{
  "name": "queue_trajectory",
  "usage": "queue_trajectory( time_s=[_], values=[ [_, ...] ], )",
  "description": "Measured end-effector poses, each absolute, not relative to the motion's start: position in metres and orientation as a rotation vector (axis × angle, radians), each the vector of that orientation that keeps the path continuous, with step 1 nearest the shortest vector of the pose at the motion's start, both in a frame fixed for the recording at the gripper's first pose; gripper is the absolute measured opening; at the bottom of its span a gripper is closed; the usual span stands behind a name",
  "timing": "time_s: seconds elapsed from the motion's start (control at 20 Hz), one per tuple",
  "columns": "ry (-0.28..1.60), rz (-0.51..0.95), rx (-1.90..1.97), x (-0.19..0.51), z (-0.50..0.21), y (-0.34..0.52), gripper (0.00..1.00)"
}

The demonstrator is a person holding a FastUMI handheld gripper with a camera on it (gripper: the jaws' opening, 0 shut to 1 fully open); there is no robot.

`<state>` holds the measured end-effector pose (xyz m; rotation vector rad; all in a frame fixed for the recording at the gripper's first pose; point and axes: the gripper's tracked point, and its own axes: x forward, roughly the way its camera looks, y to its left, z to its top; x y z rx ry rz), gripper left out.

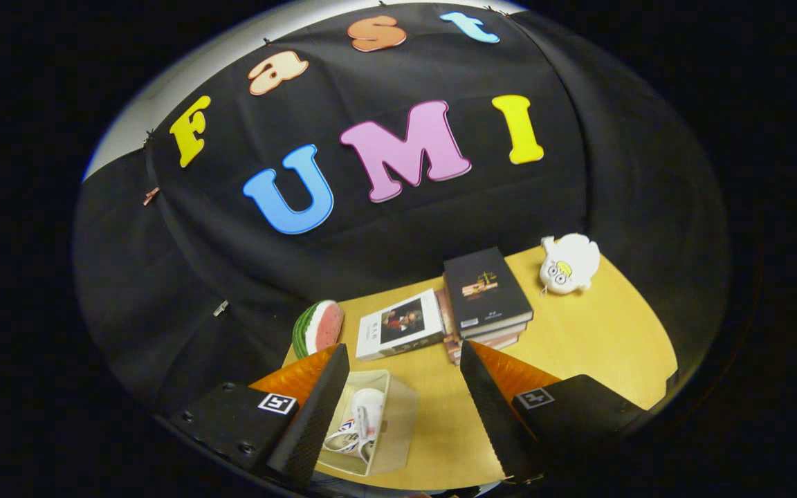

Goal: Open the storage box then place both shoes into the box .Put the left shoe in first, then the right shoe, with the right side of both shoes facing outward in a uniform manner.

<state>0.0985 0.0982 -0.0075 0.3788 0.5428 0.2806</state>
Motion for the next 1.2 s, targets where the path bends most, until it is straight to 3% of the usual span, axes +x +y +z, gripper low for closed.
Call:
queue_trajectory(
  time_s=[0.6, 0.9, 1.2],
  values=[
    [0.217, 0.388, 0.170, 0.116, 0.032, -0.032, 0.98],
    [0.098, 0.310, 0.039, 0.088, 0.029, -0.048, 0.98],
    [0.124, 0.254, 0.003, 0.050, -0.001, -0.044, 0.97]
  ],
)
